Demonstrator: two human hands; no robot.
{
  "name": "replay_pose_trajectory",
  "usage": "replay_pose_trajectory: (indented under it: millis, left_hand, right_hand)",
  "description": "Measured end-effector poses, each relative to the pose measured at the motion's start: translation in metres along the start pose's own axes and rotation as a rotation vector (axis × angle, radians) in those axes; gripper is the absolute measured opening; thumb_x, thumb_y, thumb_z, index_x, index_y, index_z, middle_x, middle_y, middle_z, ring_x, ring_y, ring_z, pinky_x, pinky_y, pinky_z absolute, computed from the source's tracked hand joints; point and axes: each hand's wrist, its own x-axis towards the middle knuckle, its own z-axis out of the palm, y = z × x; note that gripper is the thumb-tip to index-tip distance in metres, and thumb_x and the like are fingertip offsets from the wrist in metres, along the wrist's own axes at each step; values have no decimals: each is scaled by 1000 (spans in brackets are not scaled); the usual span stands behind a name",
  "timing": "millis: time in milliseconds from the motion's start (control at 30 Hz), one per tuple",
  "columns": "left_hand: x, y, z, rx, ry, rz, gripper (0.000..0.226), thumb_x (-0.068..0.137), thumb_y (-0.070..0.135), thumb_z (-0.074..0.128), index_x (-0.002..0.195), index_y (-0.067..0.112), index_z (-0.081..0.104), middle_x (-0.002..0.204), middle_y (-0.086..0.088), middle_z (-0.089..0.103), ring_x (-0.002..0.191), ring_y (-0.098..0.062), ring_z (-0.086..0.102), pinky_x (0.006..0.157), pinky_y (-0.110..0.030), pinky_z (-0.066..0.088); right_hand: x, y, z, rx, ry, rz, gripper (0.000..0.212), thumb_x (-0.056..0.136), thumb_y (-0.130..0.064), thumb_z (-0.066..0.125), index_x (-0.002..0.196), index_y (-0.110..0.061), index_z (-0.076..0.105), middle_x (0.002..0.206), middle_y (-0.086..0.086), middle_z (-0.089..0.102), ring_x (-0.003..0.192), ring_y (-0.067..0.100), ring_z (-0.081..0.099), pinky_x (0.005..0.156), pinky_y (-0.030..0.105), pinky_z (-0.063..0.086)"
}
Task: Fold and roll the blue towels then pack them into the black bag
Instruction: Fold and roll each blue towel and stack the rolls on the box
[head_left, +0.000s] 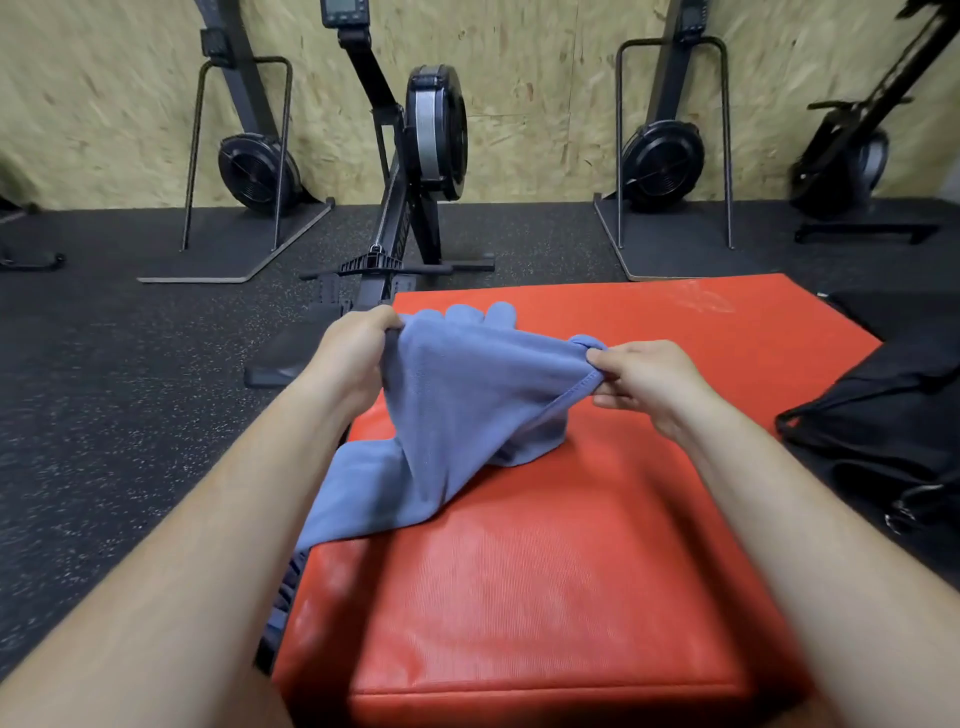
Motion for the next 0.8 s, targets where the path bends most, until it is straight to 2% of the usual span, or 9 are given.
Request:
replay_pose_trajectory:
  millis: [67, 167, 300, 400, 500, 533, 633, 700, 800]
  left_hand:
    - [3, 1, -4, -49, 16, -24, 9, 82, 14, 68, 73, 12, 66, 62, 0, 63, 63, -18, 55, 57, -24, 36]
    - [6, 0, -11, 12, 52, 33, 28, 87, 10, 71, 68, 18, 51, 52, 3, 47, 43, -8, 42, 42, -19, 28]
    - [7, 1, -20, 77, 69, 96, 21, 82, 12, 78, 90, 18, 60, 81, 1, 59, 66, -14, 50, 55, -27, 35]
    - [1, 1, -24, 98, 60, 129, 27, 82, 15, 79, 103, 17, 62, 92, 2, 62, 71, -14, 53, 60, -28, 39]
    - [-3, -1, -29, 113, 49, 149, 37, 84, 17, 78, 118, 17, 63, 103, 0, 66, 81, -14, 61, 64, -27, 46]
    - [-5, -1, -32, 143, 56, 148, 38, 84, 18, 78, 120, 17, 65, 106, -1, 68, 85, -15, 63, 65, -26, 48]
    - [-5, -6, -43, 317, 77, 155, 6, 87, 18, 75, 92, 21, 72, 89, 0, 68, 75, -19, 60, 60, -27, 46]
    - [-3, -12, -51, 395, 79, 145, 8, 88, 21, 73, 81, 22, 70, 81, 2, 66, 70, -20, 56, 61, -29, 45]
    - [3, -17, -59, 465, 96, 144, 11, 92, 30, 67, 87, 21, 63, 74, -1, 59, 64, -23, 52, 56, -30, 42]
  right_hand:
    - [1, -2, -5, 88, -20, 48, 13, 99, -16, 60, 90, -7, 63, 72, 9, 60, 58, 18, 63, 58, 30, 61]
    - [0, -4, -10, 200, -31, 77, 18, 103, -18, 51, 99, -5, 63, 78, 12, 65, 62, 22, 70, 58, 31, 60]
    - [1, -5, -12, 254, -11, 55, 22, 103, -18, 45, 107, -4, 61, 96, 19, 70, 81, 30, 73, 74, 39, 61]
    - [-8, -5, -2, 254, -101, -22, 15, 98, -15, 58, 111, -8, 58, 106, 13, 69, 95, 27, 69, 86, 40, 58]
    - [-18, 7, 15, 171, -143, -85, 49, 79, 12, 64, 120, -12, 52, 97, 18, 67, 86, 27, 65, 79, 41, 54]
    - [-19, 11, 22, 109, -127, -99, 53, 73, 12, 62, 118, -15, 55, 93, 18, 66, 83, 27, 63, 77, 41, 52]
    - [-19, 15, 35, -113, 14, -130, 42, 72, -1, 53, 103, -24, 70, 89, 4, 70, 75, 18, 60, 70, 29, 49]
    - [-19, 13, 39, -135, 86, -124, 31, 78, -4, 52, 91, -23, 73, 84, -3, 70, 70, 12, 58, 67, 26, 49]
    - [-13, 19, 44, -108, 92, -69, 20, 76, -7, 50, 82, -17, 67, 69, 8, 64, 60, 22, 54, 68, 42, 54]
